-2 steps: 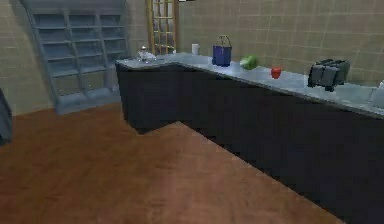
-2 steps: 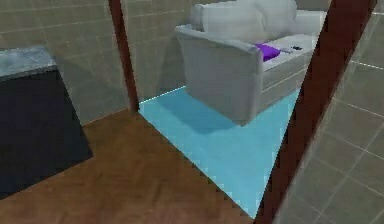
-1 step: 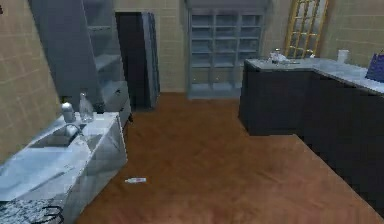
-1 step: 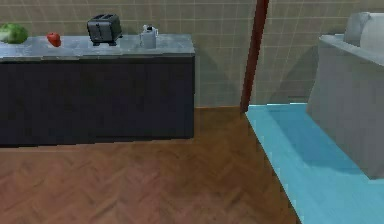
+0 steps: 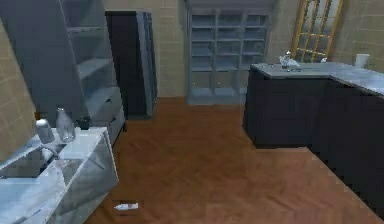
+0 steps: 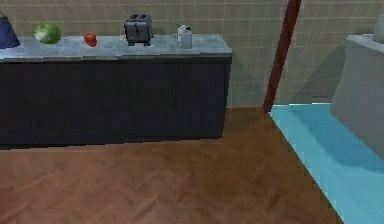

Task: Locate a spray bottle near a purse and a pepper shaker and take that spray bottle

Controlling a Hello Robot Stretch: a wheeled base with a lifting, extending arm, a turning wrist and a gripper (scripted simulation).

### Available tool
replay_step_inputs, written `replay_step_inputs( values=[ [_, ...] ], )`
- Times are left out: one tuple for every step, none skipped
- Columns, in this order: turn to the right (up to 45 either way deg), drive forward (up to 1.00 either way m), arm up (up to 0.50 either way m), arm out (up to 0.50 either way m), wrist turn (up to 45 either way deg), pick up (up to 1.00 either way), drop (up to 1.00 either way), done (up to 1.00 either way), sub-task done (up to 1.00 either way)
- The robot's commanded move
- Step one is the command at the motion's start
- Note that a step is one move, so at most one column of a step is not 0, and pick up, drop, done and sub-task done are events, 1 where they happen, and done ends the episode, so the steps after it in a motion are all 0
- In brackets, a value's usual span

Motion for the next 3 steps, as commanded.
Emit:
replay_step_inputs(
  values=[
    [-45.0, 0.00, 0.00, 0.00, 0.0, 0.00, 0.00, 0.00, 0.00],
    [-45.0, 0.00, 0.00, 0.00, 0.0, 0.00, 0.00, 0.00, 0.00],
    [-45.0, 0.00, 0.00, 0.00, 0.0, 0.00, 0.00, 0.00, 0.00]
  ],
)
